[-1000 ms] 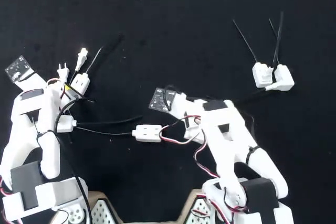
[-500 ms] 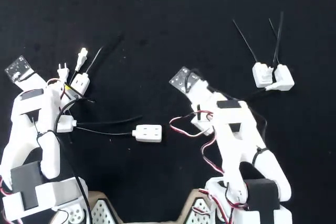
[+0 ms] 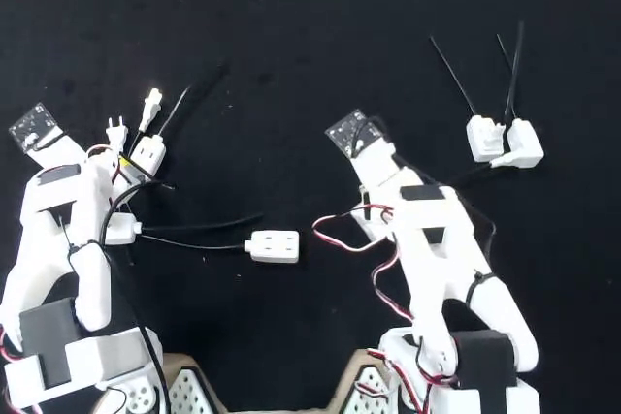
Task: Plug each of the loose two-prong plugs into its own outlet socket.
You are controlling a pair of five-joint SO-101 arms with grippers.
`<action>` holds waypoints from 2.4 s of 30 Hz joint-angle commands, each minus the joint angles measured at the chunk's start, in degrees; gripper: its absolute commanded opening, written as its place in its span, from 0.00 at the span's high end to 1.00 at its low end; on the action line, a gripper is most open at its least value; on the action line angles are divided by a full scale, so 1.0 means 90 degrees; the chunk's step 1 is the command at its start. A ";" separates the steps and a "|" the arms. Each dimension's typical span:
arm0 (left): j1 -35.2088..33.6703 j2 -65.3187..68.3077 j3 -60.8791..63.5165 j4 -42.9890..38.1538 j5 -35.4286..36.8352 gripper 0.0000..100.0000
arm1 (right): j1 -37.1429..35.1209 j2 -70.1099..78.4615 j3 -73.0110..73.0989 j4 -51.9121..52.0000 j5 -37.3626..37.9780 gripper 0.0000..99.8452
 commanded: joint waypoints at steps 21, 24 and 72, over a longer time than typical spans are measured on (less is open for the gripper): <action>0.0142 -0.0215 0.0054 0.0508 -0.0088 0.77 | -0.0342 -0.2388 -0.0845 0.2491 0.0508 0.99; 0.0415 -0.0899 0.0239 0.0742 -0.0420 0.77 | -0.0371 -0.3053 0.0044 0.1485 0.0371 0.99; 0.4469 -0.5734 0.2037 0.1416 -0.2012 0.76 | -0.3849 -0.4195 0.2447 -0.1192 -0.2168 0.99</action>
